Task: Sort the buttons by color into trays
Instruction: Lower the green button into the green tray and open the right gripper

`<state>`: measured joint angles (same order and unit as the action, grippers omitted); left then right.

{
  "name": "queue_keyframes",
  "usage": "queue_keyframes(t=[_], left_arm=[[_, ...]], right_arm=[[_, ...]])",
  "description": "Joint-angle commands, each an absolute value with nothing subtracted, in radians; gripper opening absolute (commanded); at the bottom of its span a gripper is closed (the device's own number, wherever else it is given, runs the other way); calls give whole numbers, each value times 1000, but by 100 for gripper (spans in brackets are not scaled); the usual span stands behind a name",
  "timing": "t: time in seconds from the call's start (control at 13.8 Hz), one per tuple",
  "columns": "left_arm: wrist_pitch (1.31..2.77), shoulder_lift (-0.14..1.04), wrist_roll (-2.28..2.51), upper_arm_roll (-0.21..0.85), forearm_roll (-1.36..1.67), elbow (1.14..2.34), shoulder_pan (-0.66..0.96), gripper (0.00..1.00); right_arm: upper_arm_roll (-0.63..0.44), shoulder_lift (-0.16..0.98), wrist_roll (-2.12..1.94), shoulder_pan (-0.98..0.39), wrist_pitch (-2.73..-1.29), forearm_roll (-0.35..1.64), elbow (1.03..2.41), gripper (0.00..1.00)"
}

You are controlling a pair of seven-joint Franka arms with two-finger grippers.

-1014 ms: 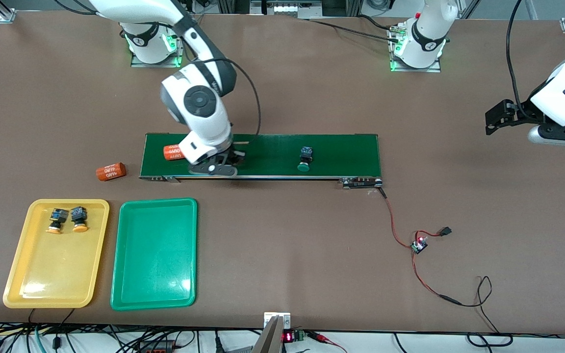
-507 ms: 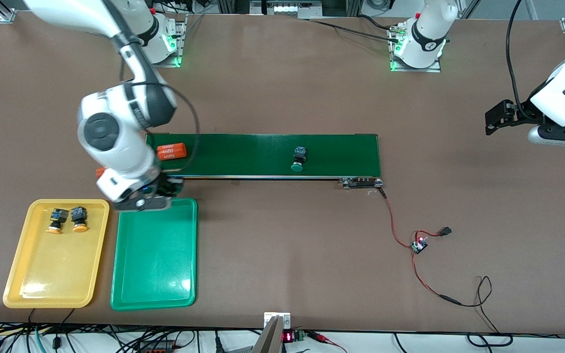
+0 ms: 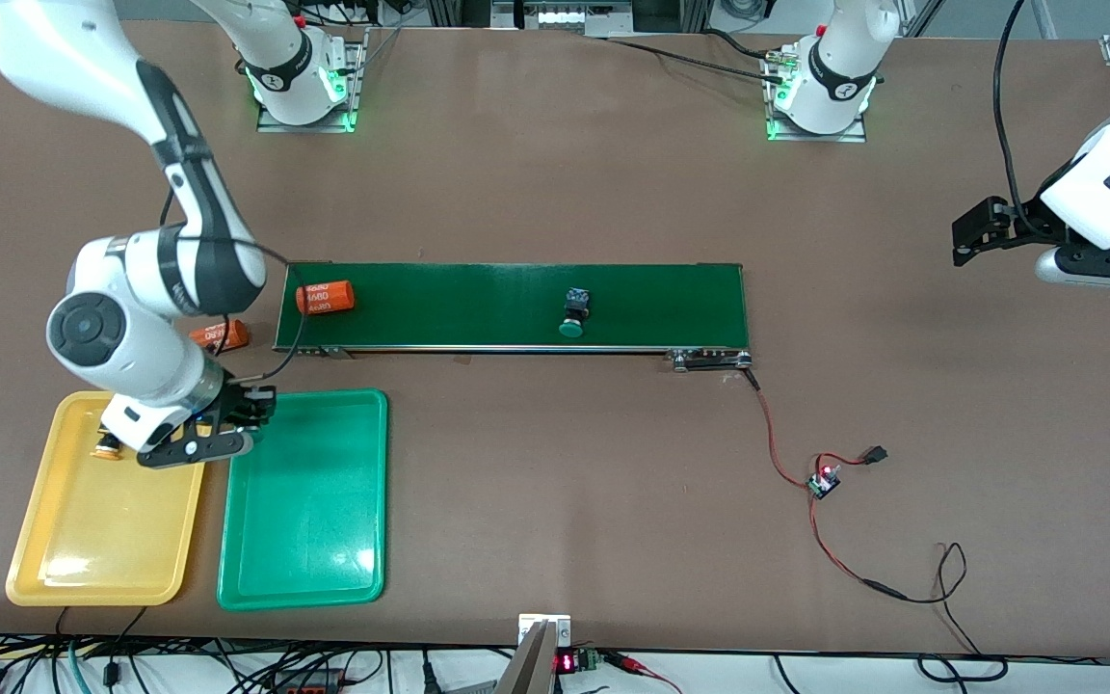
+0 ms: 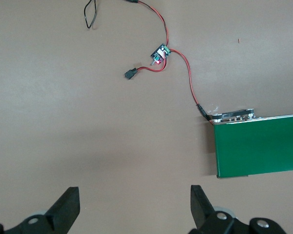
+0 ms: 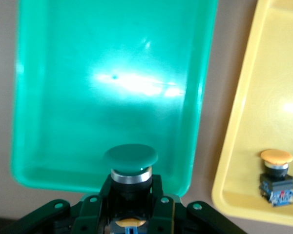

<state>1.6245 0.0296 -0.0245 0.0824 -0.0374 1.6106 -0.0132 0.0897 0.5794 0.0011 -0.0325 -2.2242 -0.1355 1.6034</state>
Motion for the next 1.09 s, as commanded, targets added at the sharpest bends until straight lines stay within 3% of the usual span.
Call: queue_keyframes(t=[0.0, 0.65, 0.72, 0.8, 0.87, 0.94, 1.01], left_arm=[[1603, 46, -29, 84, -37, 1575, -11, 100], [1603, 45, -29, 84, -37, 1575, -11, 100], [1603, 44, -29, 84, -37, 1575, -9, 100], [1603, 46, -29, 84, -37, 1575, -11, 100], [1603, 46, -29, 84, -37, 1575, -11, 100], [1603, 46, -29, 84, -37, 1575, -11, 100], [1603, 46, -29, 84, -37, 1575, -11, 100]], right_arm=[[86, 653, -17, -15, -2278, -135, 1572, 7], [77, 710, 106, -17, -2350, -97, 1578, 9], [77, 710, 107, -15, -2350, -95, 1578, 22], [77, 712, 107, -15, -2350, -72, 1580, 26], [77, 716, 106, -15, -2350, -45, 1580, 51], [77, 715, 103, -18, -2349, -40, 1580, 67], [77, 712, 104, -21, -2342, -40, 1580, 71]])
